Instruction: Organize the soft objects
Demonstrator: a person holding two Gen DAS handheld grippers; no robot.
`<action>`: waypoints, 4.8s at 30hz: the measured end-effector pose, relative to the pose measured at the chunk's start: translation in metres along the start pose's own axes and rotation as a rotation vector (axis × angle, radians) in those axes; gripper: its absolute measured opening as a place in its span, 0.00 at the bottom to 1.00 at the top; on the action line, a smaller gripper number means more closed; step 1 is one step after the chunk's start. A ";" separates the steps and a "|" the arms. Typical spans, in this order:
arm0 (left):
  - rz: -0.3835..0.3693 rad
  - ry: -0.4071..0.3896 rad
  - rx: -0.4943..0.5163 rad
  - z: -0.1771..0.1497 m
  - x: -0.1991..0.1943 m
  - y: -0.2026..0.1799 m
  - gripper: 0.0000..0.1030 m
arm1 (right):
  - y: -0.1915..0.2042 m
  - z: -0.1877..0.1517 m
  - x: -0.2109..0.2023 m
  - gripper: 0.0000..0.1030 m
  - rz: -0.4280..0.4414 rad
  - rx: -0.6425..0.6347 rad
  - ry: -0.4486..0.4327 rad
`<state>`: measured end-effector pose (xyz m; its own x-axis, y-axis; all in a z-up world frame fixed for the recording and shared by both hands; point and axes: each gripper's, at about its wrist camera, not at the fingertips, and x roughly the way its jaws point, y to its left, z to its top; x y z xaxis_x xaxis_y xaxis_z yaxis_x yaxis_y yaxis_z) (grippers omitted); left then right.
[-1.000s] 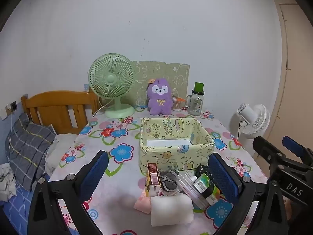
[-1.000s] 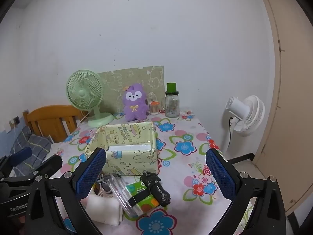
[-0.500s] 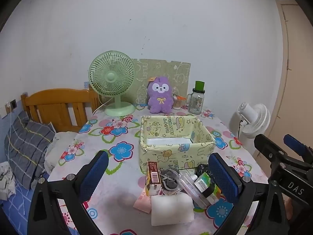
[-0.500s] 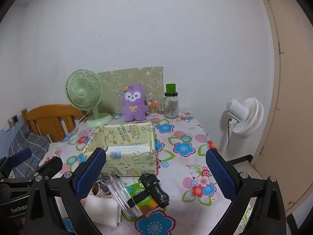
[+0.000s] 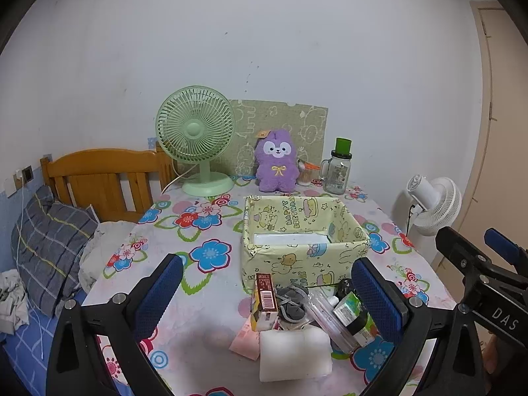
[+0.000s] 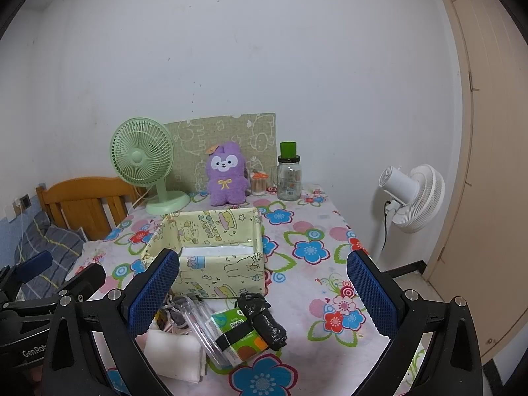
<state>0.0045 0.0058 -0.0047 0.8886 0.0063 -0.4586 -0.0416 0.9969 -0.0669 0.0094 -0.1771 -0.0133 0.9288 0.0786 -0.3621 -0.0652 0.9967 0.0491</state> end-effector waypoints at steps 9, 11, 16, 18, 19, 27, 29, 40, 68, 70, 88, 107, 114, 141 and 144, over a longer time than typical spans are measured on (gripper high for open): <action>0.002 -0.004 0.002 0.000 0.000 0.001 1.00 | 0.001 0.000 -0.001 1.00 -0.002 -0.002 -0.001; 0.003 -0.005 0.002 0.001 0.000 0.001 1.00 | 0.001 0.000 -0.001 1.00 -0.002 -0.002 -0.001; 0.001 -0.007 0.004 0.001 -0.001 0.001 0.99 | 0.000 0.001 -0.002 1.00 -0.006 0.000 -0.001; 0.001 -0.007 0.005 0.002 -0.001 0.001 0.99 | 0.000 0.001 -0.001 1.00 -0.009 0.002 -0.002; 0.001 -0.007 0.006 0.003 -0.001 0.001 0.99 | 0.000 0.001 -0.001 1.00 -0.009 0.003 -0.002; -0.001 -0.015 -0.005 0.004 -0.002 0.002 0.98 | -0.001 0.002 -0.002 1.00 -0.006 0.003 0.001; 0.001 -0.014 0.000 0.003 -0.002 0.001 0.98 | -0.001 0.002 -0.002 1.00 -0.008 0.004 0.001; 0.003 -0.014 0.000 0.002 -0.001 0.000 0.98 | -0.001 0.003 -0.001 1.00 -0.014 0.003 0.001; 0.013 -0.006 0.004 -0.004 0.004 0.002 0.97 | 0.001 0.002 0.002 1.00 -0.023 0.000 0.016; 0.018 -0.003 0.005 -0.005 0.006 0.002 0.97 | 0.002 0.001 0.004 1.00 -0.025 0.000 0.019; 0.007 0.067 0.006 -0.019 0.040 -0.002 0.93 | 0.007 -0.010 0.038 1.00 -0.009 0.006 0.082; 0.003 0.174 0.017 -0.035 0.078 -0.002 0.83 | 0.020 -0.033 0.078 1.00 0.008 -0.005 0.181; 0.008 0.217 0.012 -0.040 0.096 -0.003 0.77 | 0.020 -0.039 0.096 0.99 0.004 -0.001 0.224; -0.014 0.324 0.018 -0.058 0.131 -0.002 0.31 | 0.039 -0.062 0.138 0.91 0.060 -0.015 0.359; -0.025 0.312 0.024 -0.057 0.128 -0.005 0.27 | 0.037 -0.061 0.138 0.91 0.056 -0.006 0.358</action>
<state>0.0924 -0.0029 -0.1136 0.7061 -0.0393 -0.7071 -0.0073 0.9980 -0.0628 0.1127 -0.1282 -0.1186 0.7369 0.1350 -0.6624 -0.1160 0.9906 0.0729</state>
